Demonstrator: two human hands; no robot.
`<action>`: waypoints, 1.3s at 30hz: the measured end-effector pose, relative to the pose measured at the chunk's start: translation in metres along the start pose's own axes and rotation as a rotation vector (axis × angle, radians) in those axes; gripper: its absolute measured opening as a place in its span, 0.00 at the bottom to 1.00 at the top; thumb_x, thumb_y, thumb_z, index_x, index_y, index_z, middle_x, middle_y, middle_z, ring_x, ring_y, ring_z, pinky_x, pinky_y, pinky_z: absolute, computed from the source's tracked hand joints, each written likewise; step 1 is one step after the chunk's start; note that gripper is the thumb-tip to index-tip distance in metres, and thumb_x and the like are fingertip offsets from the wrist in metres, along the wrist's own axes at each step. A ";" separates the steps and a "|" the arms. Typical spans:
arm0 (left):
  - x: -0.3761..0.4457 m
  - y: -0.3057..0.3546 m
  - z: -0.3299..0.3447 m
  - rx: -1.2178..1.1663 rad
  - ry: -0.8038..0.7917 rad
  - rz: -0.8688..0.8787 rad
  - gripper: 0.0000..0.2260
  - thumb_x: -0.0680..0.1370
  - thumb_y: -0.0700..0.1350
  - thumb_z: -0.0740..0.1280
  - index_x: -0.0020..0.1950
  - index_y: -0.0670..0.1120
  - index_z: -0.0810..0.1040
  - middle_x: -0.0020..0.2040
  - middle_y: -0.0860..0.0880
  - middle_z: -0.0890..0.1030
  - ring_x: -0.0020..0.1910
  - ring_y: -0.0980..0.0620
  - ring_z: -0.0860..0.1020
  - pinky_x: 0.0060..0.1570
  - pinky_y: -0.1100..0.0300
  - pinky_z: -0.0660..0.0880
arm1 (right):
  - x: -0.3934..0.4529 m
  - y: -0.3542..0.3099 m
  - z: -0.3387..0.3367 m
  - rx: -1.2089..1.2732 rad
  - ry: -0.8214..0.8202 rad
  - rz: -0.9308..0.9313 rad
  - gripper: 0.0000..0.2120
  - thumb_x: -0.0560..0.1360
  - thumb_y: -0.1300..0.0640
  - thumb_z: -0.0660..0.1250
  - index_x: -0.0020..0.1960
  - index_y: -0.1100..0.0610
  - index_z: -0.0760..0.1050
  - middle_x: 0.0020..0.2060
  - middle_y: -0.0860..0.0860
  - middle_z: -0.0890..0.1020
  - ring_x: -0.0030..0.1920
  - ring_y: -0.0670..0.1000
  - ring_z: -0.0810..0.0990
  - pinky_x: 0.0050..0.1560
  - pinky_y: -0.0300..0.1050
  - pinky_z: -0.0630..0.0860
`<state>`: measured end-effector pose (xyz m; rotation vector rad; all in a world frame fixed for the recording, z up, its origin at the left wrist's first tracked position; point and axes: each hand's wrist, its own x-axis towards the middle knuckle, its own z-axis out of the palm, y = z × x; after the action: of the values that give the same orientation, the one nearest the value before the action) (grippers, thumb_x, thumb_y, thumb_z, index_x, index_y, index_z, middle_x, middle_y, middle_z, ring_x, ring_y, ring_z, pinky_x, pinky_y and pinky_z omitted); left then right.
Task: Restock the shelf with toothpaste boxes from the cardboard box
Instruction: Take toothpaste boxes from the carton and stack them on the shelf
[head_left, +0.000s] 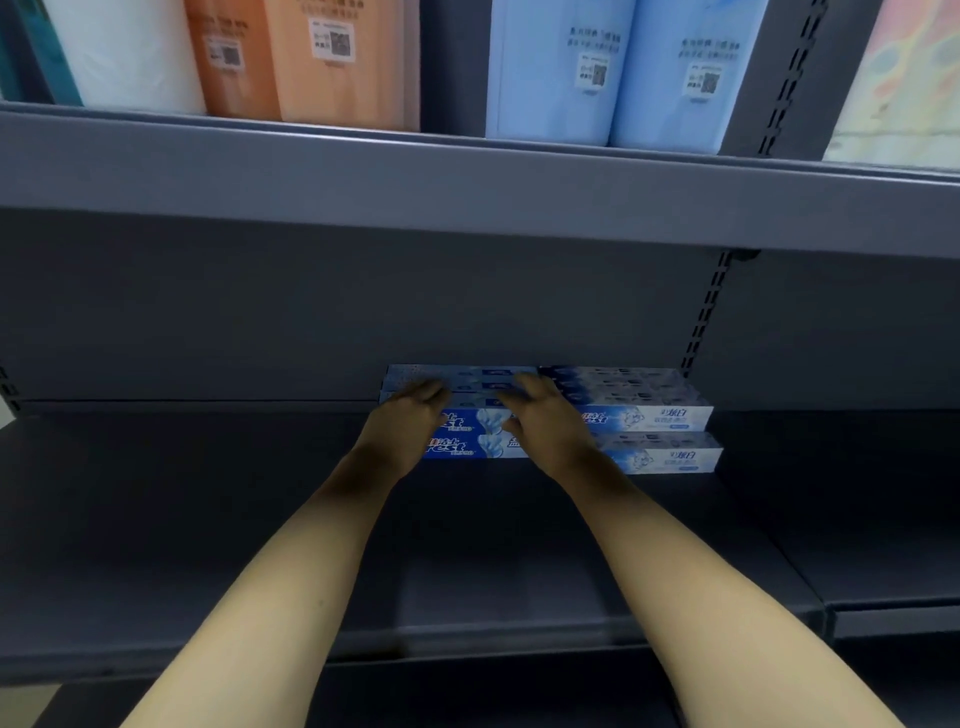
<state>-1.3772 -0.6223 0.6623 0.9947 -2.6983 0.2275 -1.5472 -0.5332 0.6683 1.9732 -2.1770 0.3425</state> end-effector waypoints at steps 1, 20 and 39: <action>0.002 0.000 0.001 -0.008 -0.008 0.003 0.20 0.83 0.46 0.56 0.74 0.44 0.62 0.73 0.48 0.63 0.70 0.50 0.65 0.65 0.57 0.70 | 0.000 0.001 0.001 -0.005 0.014 0.012 0.22 0.79 0.57 0.61 0.72 0.58 0.65 0.72 0.55 0.62 0.73 0.54 0.59 0.67 0.49 0.69; -0.028 0.040 0.007 0.267 -0.064 -0.110 0.34 0.81 0.59 0.48 0.77 0.40 0.39 0.78 0.43 0.42 0.77 0.47 0.42 0.71 0.43 0.34 | -0.035 -0.015 0.014 0.054 0.035 0.217 0.32 0.79 0.44 0.57 0.78 0.52 0.49 0.77 0.56 0.48 0.77 0.57 0.46 0.76 0.53 0.43; -0.108 0.155 -0.004 -0.023 -0.034 -0.043 0.30 0.82 0.57 0.50 0.78 0.41 0.49 0.78 0.44 0.50 0.77 0.48 0.45 0.73 0.48 0.37 | -0.194 -0.002 0.005 -0.047 0.254 0.262 0.24 0.73 0.47 0.65 0.64 0.60 0.74 0.65 0.62 0.74 0.66 0.63 0.72 0.65 0.62 0.67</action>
<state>-1.3989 -0.4385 0.6255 1.0576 -2.7009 0.1725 -1.5255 -0.3501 0.6080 1.5255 -2.2516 0.5421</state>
